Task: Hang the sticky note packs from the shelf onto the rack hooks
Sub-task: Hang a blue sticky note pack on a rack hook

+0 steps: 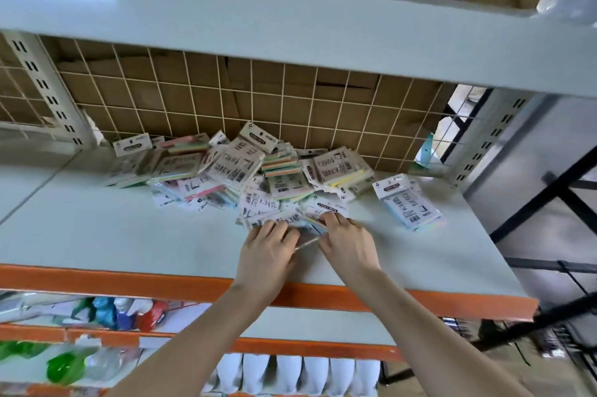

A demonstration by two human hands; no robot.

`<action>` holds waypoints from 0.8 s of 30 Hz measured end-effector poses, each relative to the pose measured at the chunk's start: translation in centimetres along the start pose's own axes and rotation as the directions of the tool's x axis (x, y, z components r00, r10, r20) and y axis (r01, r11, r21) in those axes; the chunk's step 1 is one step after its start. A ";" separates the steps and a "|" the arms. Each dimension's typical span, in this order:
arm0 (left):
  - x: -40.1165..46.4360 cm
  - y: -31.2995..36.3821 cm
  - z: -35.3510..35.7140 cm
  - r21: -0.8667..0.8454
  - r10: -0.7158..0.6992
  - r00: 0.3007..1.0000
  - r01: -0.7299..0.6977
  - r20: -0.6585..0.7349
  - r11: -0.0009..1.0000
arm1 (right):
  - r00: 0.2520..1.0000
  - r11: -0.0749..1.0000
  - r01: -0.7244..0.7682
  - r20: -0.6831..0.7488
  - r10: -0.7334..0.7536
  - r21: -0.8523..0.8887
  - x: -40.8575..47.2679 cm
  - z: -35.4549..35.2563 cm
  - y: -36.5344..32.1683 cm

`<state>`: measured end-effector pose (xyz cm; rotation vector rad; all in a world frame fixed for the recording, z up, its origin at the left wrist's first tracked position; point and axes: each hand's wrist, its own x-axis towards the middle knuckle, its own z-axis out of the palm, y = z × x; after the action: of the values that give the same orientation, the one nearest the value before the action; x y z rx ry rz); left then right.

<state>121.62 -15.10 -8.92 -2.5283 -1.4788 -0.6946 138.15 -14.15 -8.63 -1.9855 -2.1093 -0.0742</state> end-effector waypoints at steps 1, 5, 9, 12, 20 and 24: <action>-0.2 -0.3 -0.2 -0.026 0.011 1.000 -0.012 -0.019 1.000 | 1.000 1.000 -0.002 -0.005 0.002 0.009 -0.4 -0.2 0.2; -0.7 -1.3 -1.2 -0.170 -0.018 0.992 -0.003 -0.123 0.985 | 0.988 0.952 -0.083 -0.102 0.118 0.295 -2.0 -1.1 1.3; -0.6 -1.8 -2.3 -0.452 -0.297 0.947 0.214 -0.121 0.866 | 0.825 0.448 -0.351 0.045 0.563 0.822 -2.8 -1.2 1.8; -0.2 -1.5 -2.6 -0.777 -0.565 0.817 0.428 0.115 0.462 | 0.757 -0.074 -0.312 0.294 0.583 0.947 -3.4 -1.6 2.0; -0.1 0.7 -2.7 -0.698 -0.386 0.624 0.388 0.680 -0.601 | 0.773 -0.701 -0.047 0.471 0.426 0.711 -5.3 -3.1 2.9; 0.1 2.8 -2.2 -0.678 -0.272 0.649 0.531 0.711 -0.508 | 0.785 -0.765 -0.047 0.496 0.370 0.643 -7.4 -3.8 4.2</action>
<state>123.38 -17.20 -6.58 -2.0115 -2.9869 -3.2092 143.19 -21.85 -7.01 -0.7577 -0.0807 1.3444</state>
